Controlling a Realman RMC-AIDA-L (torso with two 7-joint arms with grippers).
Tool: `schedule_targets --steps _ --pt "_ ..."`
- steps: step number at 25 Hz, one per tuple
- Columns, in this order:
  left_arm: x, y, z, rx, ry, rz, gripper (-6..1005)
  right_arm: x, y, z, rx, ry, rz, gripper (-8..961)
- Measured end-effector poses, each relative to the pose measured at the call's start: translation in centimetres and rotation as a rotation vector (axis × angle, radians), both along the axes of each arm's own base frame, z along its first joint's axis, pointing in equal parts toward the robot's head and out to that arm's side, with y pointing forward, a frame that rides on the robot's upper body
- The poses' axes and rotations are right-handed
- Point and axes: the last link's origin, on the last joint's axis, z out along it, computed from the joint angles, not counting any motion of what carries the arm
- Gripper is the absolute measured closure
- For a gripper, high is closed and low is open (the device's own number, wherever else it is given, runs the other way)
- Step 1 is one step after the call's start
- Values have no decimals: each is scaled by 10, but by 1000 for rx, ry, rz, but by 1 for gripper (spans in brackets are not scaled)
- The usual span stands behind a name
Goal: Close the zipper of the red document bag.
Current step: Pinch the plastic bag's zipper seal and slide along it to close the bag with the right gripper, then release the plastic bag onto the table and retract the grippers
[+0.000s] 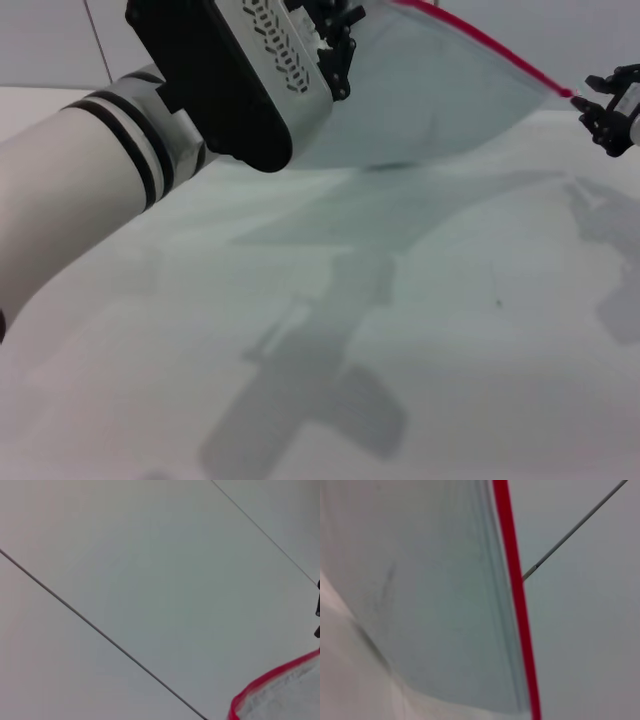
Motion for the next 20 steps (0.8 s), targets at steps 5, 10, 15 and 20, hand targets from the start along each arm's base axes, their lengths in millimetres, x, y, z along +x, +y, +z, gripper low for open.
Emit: schedule_targets --steps 5,10,15,20 --pt "-2 2 -3 -4 15 -2 896 0 0 0 4 9 -2 684" --pt "-3 3 -3 25 -11 -27 894 0 0 2 12 18 -7 504" --pt "-4 3 -5 25 -44 -21 778 -1 -1 3 22 64 -14 323" --pt "-6 8 1 22 -139 25 588 -3 -7 9 55 206 -30 322"
